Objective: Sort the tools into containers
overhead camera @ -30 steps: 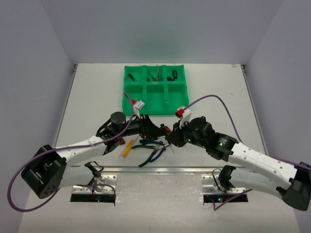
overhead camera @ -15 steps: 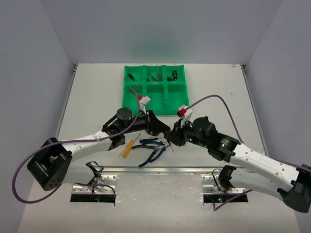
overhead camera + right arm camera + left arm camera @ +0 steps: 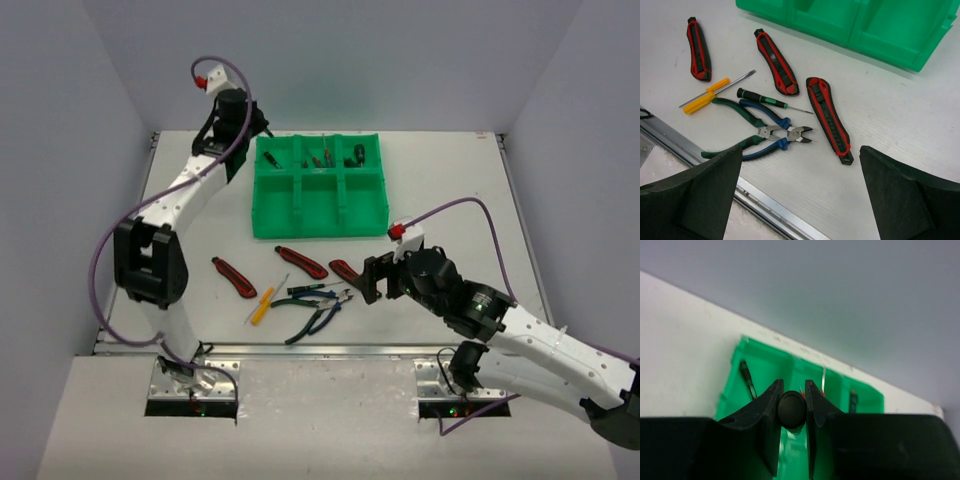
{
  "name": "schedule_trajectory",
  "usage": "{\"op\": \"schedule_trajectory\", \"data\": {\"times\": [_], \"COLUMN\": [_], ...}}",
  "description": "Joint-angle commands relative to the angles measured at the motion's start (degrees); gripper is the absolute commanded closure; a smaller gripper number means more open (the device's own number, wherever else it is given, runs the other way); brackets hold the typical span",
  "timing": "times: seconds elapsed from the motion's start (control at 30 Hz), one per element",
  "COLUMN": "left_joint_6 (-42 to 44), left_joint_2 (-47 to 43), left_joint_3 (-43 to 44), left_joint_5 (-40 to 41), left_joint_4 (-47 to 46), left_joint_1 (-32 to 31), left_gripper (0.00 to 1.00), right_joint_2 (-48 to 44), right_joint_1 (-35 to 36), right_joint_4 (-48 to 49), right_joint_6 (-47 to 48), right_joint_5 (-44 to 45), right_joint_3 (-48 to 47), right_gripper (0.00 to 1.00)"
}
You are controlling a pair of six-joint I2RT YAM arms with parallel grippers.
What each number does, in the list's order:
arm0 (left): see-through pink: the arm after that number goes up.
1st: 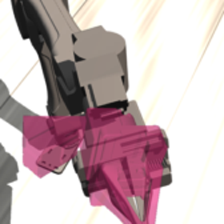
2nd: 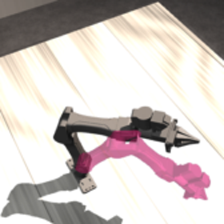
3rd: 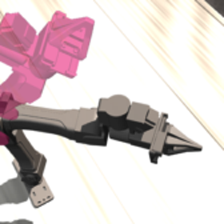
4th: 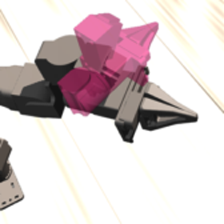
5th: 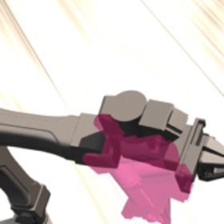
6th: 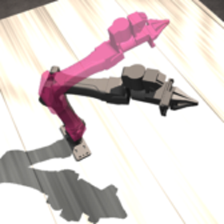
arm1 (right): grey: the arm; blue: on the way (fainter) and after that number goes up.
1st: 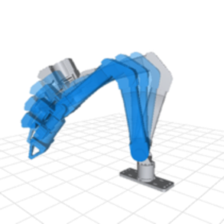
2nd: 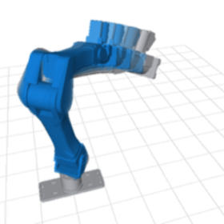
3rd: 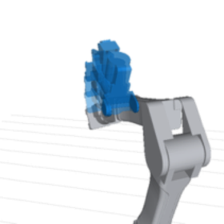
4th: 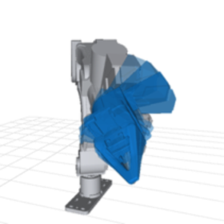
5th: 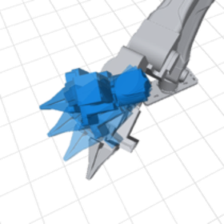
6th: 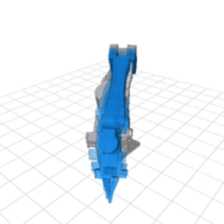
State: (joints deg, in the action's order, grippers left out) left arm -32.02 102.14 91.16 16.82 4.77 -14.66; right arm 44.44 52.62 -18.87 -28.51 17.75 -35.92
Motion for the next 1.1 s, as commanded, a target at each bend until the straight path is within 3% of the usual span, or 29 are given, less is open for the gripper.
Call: {"op": "schedule_trajectory", "data": {"times": [0.0,0.1,0.17,0.33,0.47,0.8,0.93,1.07], "left_joint_6": [9.53,12.12,12.26,10.44,6.89,3.55,3.63,5.44], "left_joint_2": [17.86,25.18,27.88,30.3,31.8,31.97,23.93,6.7], "left_joint_3": [20.25,31.78,34.8,34.39,34.78,40.95,38.12,25.79], "left_joint_5": [8.39,6.18,3.45,-2.43,-6.09,-13.39,-13.67,-11.83], "left_joint_4": [8.3,10.25,10.32,10.01,12.81,21.49,22.13,20.44], "left_joint_1": [1.03,1.9,2.32,2.35,2.35,2.4,2.28,0.72], "left_gripper": [1.0,1.0,1.0,1.0,0.9,0.36,0.22,0.0], "right_joint_2": [-2.86,-5.12,-6.51,-6.49,-4.3,-1.65,0.81,8.14], "right_joint_1": [-0.15,-0.22,-0.24,-0.27,-0.33,-0.45,-1.32,-2.61], "right_joint_4": [-3.35,-4.36,-4.65,-4.95,-4.95,-5.03,-5.1,-4.6], "right_joint_6": [0.3,0.67,0.66,1.06,1.25,1.17,0.84,0.63], "right_joint_5": [3.86,4.32,5.12,6.3,6.02,5.36,5.87,3.56], "right_joint_3": [-0.37,0.72,1.51,1.38,0.94,0.68,0.3,-2.33], "right_gripper": [0.01,0.01,0.01,0.01,0.01,0.01,0.01,0.01]}}
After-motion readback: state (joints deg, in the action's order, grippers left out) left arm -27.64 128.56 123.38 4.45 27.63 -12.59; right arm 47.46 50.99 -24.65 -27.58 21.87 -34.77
